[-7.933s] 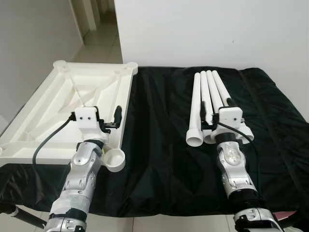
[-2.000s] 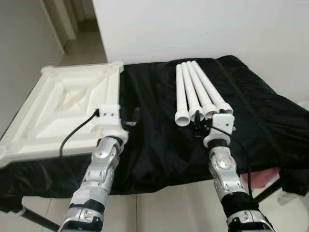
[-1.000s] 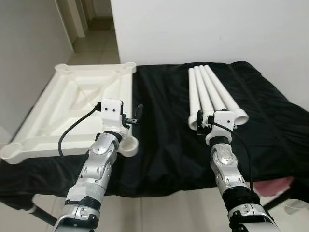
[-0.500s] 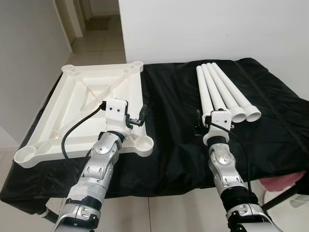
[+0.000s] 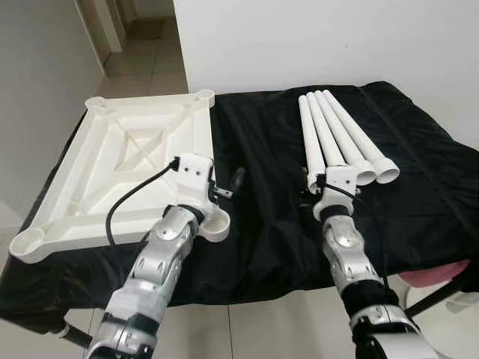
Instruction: Building children table
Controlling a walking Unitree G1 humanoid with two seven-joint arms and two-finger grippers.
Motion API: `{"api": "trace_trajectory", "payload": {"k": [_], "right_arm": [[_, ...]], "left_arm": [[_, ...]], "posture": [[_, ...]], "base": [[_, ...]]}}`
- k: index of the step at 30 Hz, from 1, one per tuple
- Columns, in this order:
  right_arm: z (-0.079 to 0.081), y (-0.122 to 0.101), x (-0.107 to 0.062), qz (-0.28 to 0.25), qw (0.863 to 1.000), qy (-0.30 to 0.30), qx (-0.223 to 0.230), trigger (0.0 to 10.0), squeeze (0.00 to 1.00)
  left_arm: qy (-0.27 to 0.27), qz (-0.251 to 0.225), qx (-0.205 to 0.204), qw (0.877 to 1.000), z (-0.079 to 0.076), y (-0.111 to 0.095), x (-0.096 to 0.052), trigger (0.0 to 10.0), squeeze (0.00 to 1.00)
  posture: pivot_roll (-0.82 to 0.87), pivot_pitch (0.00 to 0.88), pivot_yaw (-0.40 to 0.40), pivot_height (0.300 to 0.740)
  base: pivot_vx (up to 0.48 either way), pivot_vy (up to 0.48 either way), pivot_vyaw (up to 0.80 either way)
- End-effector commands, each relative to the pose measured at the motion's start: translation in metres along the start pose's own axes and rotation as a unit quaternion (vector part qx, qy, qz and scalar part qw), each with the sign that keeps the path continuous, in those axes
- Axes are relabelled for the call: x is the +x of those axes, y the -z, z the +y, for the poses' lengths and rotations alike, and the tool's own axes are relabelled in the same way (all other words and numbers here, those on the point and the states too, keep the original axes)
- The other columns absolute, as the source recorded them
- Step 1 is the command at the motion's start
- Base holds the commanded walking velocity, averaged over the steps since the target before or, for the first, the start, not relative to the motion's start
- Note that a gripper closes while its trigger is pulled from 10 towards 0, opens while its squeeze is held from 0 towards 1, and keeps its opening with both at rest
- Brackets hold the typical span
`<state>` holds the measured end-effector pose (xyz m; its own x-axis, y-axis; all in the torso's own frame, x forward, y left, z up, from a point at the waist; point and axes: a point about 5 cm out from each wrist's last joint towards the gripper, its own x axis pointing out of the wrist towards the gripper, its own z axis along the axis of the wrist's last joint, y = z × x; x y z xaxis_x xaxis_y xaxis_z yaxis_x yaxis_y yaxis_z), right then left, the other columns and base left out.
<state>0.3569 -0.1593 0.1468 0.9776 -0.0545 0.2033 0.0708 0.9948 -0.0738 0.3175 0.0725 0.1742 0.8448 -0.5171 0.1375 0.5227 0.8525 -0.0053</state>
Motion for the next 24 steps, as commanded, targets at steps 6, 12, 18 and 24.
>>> {"api": "trace_trajectory", "payload": {"k": [6, 12, 18, 24], "right_arm": [[0.009, 0.003, 0.009, 0.035, 0.998, 0.011, 0.047, 10.0, 0.0], [0.01, 0.011, 0.015, 0.086, 0.994, 0.008, 0.072, 10.0, 0.0], [0.012, 0.019, 0.015, 0.116, 0.991, -0.005, 0.069, 10.0, 0.0], [0.015, 0.017, 0.019, 0.117, 0.99, -0.006, 0.078, 10.0, 0.0]], "left_arm": [[0.13, 0.019, 0.015, 0.991, -0.019, -0.002, -0.006, 10.0, 0.0], [0.108, 0.028, 0.014, 0.994, -0.012, -0.006, -0.008, 10.0, 0.0], [0.101, 0.032, 0.008, 0.994, -0.011, -0.011, -0.01, 10.0, 0.0], [0.105, 0.031, 0.009, 0.994, -0.016, -0.01, -0.009, 10.0, 0.0]], "posture": [[-0.01, 0.143, 0.079, 0.74], [0.0, 0.155, 0.074, 0.74], [0.0, 0.151, 0.067, 0.74], [0.0, 0.125, 0.059, 0.74]], "base": [[0.0, 0.0, 0.0], [0.0, 0.0, 0.0], [0.0, 0.0, 0.0], [0.0, 0.0, 0.0]]}}
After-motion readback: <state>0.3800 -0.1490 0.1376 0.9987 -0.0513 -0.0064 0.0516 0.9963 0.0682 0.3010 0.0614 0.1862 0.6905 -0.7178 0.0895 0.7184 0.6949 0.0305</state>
